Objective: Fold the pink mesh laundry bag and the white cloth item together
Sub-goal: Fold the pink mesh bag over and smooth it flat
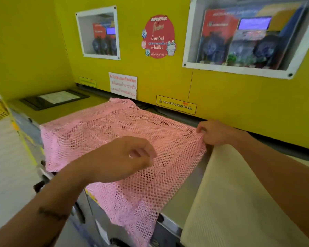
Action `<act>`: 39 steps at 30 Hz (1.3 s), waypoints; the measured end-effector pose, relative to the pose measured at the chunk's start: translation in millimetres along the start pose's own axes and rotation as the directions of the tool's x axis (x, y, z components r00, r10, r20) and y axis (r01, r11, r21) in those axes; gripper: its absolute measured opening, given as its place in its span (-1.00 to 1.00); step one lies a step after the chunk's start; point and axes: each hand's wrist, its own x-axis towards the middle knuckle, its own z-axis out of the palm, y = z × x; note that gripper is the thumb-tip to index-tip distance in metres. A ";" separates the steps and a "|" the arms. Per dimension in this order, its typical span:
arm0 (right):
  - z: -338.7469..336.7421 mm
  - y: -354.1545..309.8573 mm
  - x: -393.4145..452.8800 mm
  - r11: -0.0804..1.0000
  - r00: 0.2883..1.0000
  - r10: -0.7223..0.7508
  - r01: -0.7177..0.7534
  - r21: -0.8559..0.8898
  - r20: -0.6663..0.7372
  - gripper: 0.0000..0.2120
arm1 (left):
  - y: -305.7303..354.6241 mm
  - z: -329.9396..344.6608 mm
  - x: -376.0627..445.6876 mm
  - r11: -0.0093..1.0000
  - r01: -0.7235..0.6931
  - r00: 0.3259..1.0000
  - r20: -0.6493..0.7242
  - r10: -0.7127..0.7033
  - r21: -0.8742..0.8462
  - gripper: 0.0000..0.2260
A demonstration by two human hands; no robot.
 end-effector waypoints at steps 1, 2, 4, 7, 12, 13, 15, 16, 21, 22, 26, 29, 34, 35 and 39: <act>-2.0 -1.8 -1.5 1.000 1.000 -0.001 0.001 0.006 -0.003 -0.72 | -0.7 13.0 5.7 0.999 -0.029 0.998 -0.055 0.031 0.029 -0.86; -3.8 -3.2 -2.8 1.000 1.000 0.000 0.000 0.010 -0.017 -0.74 | -4.4 26.4 11.4 0.995 -0.047 0.997 -0.065 0.052 0.089 -0.76; -7.8 -7.1 -7.6 1.000 0.998 -0.007 0.006 -0.013 -0.067 -0.80 | -16.9 53.1 19.6 0.951 -0.042 0.999 0.034 0.033 0.308 -0.55; -12.4 -6.9 -16.8 0.998 0.968 -0.043 0.053 0.033 -0.249 -0.77 | -27.1 72.9 24.5 0.879 -0.013 0.991 0.125 -0.054 0.477 -0.44; -13.0 2.1 -25.2 0.994 0.952 0.028 0.006 0.109 -0.305 -0.72 | -17.1 48.0 31.3 0.921 0.054 0.984 0.139 -0.116 0.387 -0.53; -11.3 3.3 -26.1 0.996 0.974 0.054 -0.036 0.083 -0.221 -0.69 | -14.0 46.9 35.6 0.922 0.070 0.990 0.090 -0.112 0.381 -0.57; -6.5 3.3 -27.3 0.999 0.997 0.045 -0.043 0.023 -0.055 -0.65 | -4.9 54.6 45.0 0.904 0.063 0.997 -0.066 -0.038 0.423 -0.61; -4.2 1.9 -28.0 0.999 0.999 0.034 -0.034 0.019 -0.016 -0.65 | -1.0 62.2 50.3 0.898 0.034 0.991 -0.130 0.026 0.440 -0.62; 2.1 -5.1 -24.7 0.969 0.988 0.134 -0.116 0.219 -0.070 -0.59 | -6.1 101.2 70.4 0.904 -0.053 0.987 -0.112 0.111 0.424 -0.47; 1.2 -7.6 -24.4 0.947 0.985 0.165 -0.143 0.289 -0.052 -0.57 | -10.0 105.4 73.0 0.895 -0.047 0.986 -0.122 0.112 0.444 -0.46; -6.0 -20.4 -20.2 0.805 0.984 0.166 -0.093 0.586 -0.072 -0.74 | -16.1 110.4 78.3 0.901 -0.028 0.975 -0.188 0.121 0.432 -0.49; -11.4 -28.4 -14.4 0.652 0.982 0.174 -0.057 0.756 -0.075 -0.76 | -20.5 112.2 80.5 0.918 -0.036 0.953 -0.262 0.150 0.394 -0.61; -1.3 -20.9 -12.6 0.882 0.991 0.061 0.003 0.470 -0.122 -0.65 | -22.9 113.3 82.2 0.915 -0.017 0.937 -0.313 0.155 0.404 -0.62; 2.7 -18.1 -12.0 0.939 0.992 0.054 -0.012 0.343 -0.114 -0.60 | -22.0 112.9 81.3 0.907 -0.012 0.941 -0.303 0.153 0.421 -0.61; 11.7 -13.5 -11.1 0.958 0.996 0.076 -0.058 0.281 -0.053 -0.50 | -18.1 111.5 77.2 0.898 0.007 0.958 -0.261 0.120 0.441 -0.55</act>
